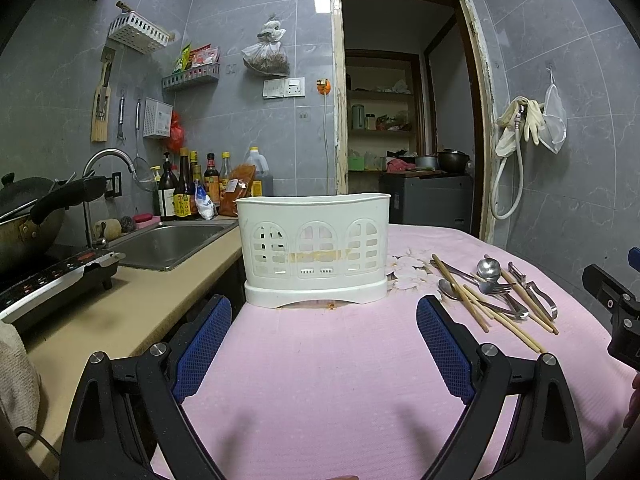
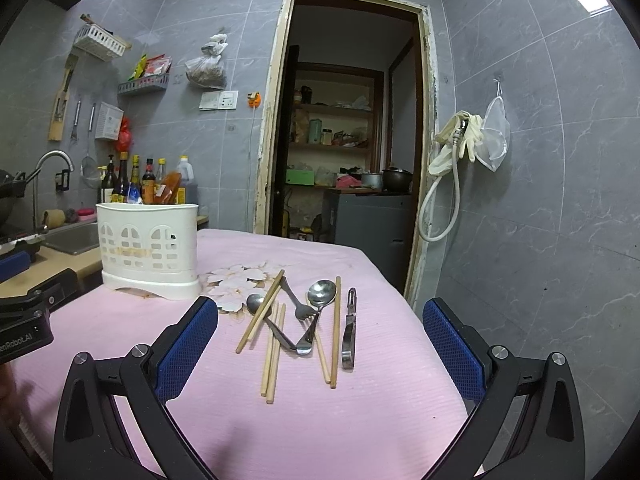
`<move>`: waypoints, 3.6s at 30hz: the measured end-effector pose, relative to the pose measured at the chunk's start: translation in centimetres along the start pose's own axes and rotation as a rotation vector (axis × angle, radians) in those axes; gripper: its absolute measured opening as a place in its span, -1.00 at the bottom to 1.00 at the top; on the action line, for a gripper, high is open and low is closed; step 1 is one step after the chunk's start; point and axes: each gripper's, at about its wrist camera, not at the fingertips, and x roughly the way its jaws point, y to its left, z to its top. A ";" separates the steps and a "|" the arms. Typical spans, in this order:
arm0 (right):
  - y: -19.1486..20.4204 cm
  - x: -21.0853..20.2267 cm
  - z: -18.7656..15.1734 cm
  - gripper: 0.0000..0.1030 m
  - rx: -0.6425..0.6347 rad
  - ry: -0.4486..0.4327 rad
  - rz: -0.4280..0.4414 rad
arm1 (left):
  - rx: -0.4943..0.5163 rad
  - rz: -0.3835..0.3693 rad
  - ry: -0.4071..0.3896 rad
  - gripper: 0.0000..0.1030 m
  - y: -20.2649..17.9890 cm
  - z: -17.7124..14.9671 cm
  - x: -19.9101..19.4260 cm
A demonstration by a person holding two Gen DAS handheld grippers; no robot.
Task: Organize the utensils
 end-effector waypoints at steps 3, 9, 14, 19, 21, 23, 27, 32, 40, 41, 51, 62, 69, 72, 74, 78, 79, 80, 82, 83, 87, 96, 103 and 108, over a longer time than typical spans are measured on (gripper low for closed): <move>0.5 0.2 -0.2 1.00 0.000 0.000 0.001 | 0.000 0.001 0.001 0.77 0.0 0.0 0.0; 0.4 0.3 -0.2 1.00 0.000 0.001 0.001 | 0.000 0.000 0.002 0.77 0.0 0.0 0.0; 0.4 0.3 -0.2 1.00 0.000 0.002 0.001 | -0.001 0.000 0.003 0.77 0.0 0.1 0.0; 0.5 0.3 -0.2 1.00 0.000 0.002 0.001 | -0.001 0.000 0.004 0.77 0.0 0.0 0.1; 0.4 0.3 -0.1 1.00 0.001 0.003 0.003 | -0.001 0.000 0.004 0.77 0.0 0.0 0.0; 0.4 0.3 -0.1 1.00 0.001 0.003 0.002 | 0.000 0.000 0.004 0.77 0.0 0.0 0.1; 0.4 0.3 -0.1 1.00 0.001 0.004 0.002 | 0.000 0.000 0.004 0.77 0.0 0.0 0.1; 0.5 0.3 -0.2 1.00 0.001 0.005 0.003 | -0.001 0.000 0.005 0.77 0.0 0.0 0.1; 0.7 0.4 -0.5 1.00 -0.002 0.006 0.008 | -0.001 0.000 0.006 0.77 0.0 0.0 0.1; 0.7 0.4 -0.5 1.00 -0.001 0.006 0.009 | -0.001 0.000 0.006 0.77 0.0 0.0 0.1; 1.4 0.4 -1.0 1.00 -0.004 0.011 0.012 | -0.002 0.000 0.011 0.77 -0.1 -0.3 0.3; -0.3 2.0 0.2 1.00 -0.063 0.060 0.073 | 0.050 -0.059 0.073 0.76 -0.7 1.6 2.5; -3.2 5.2 1.5 1.00 -0.089 0.147 0.145 | 0.044 -0.229 0.204 0.76 -2.6 3.7 6.0; -4.9 6.9 1.9 1.00 -0.057 0.199 0.189 | 0.041 -0.289 0.265 0.76 -3.4 4.7 7.8; -6.2 8.1 2.0 1.00 -0.021 0.234 0.204 | 0.032 -0.328 0.304 0.76 -4.1 5.1 9.1; -8.0 10.9 2.1 0.96 0.014 0.314 0.233 | 0.047 -0.387 0.362 0.67 -5.6 5.9 11.3; -8.3 11.5 2.1 0.95 0.013 0.331 0.239 | 0.055 -0.398 0.373 0.58 -6.1 6.1 11.9; -8.5 12.0 2.0 0.89 0.011 0.345 0.244 | 0.065 -0.409 0.385 0.54 -6.4 6.2 12.5; -8.8 13.3 1.8 0.75 0.011 0.383 0.262 | 0.083 -0.433 0.417 0.36 -7.4 6.4 13.8; -9.1 14.1 1.7 0.62 0.016 0.407 0.275 | 0.092 -0.441 0.429 0.31 -7.8 6.3 14.4; -9.9 16.8 1.0 0.20 0.069 0.503 0.336 | 0.120 -0.482 0.497 -0.08 -9.2 6.4 17.3; -11.5 21.6 -0.3 -0.30 0.173 0.649 0.420 | 0.082 -0.502 0.662 -0.51 -11.2 6.0 24.5; -11.2 23.1 -0.1 -0.35 0.168 0.654 0.446 | 0.041 -0.480 0.722 -0.58 -11.8 5.8 27.6; -10.7 24.3 0.3 -0.35 0.151 0.675 0.452 | 0.011 -0.479 0.770 -0.58 -11.4 5.6 28.9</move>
